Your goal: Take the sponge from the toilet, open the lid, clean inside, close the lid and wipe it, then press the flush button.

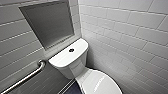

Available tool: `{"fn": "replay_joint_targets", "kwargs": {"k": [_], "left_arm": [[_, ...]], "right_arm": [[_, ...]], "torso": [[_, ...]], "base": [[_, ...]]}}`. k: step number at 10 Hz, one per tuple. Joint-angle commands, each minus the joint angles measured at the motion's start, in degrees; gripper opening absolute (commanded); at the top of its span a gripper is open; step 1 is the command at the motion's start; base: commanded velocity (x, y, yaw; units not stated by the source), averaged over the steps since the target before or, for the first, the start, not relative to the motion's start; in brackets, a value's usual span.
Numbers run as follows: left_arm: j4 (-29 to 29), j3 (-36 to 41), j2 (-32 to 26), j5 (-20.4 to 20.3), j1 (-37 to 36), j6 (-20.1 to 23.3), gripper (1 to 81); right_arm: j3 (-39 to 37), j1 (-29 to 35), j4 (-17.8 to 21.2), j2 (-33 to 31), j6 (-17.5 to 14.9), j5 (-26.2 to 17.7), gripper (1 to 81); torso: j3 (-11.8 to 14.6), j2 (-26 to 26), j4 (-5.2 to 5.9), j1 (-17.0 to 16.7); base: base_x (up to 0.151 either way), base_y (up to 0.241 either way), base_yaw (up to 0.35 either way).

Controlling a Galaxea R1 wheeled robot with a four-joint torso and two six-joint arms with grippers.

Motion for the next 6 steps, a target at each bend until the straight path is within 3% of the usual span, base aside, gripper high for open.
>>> {"fn": "replay_joint_targets", "kwargs": {"k": [1,2,3,4,6], "left_arm": [[-0.78,3.26,-0.44,5.05,-5.95,-0.38,81.1],[-2.19,3.71,0.53,7.18,-7.01,-0.48,81.1],[-2.98,3.79,1.85,7.44,-7.63,-0.48,81.1],[-3.15,4.05,3.16,8.23,-8.50,-0.48,81.1],[-3.24,6.07,4.75,9.90,-9.91,-0.48,81.1]], "right_arm": [[-1.09,-0.53,-1.80,-0.07,-0.14,-2.99,1.0],[-1.98,-0.80,-1.89,0.64,-0.14,-2.99,1.0],[-1.98,-0.97,-2.68,0.99,-0.14,-2.99,1.0],[-2.07,-1.15,-3.20,1.17,-0.05,-2.99,1.0],[-2.33,-0.98,-3.29,1.35,-0.05,-2.99,1.0]], "torso": [[0.00,0.02,0.00,0.00],[0.00,0.00,0.00,0.00],[0.00,0.00,-1.63,0.00],[0.00,0.00,-4.39,0.00],[0.00,0.00,-7.01,0.00]], "base": [[0.000,0.000,0.000],[0.000,0.000,0.000],[0.000,0.000,0.000],[0.000,0.000,0.000],[0.000,0.000,0.000]]}}
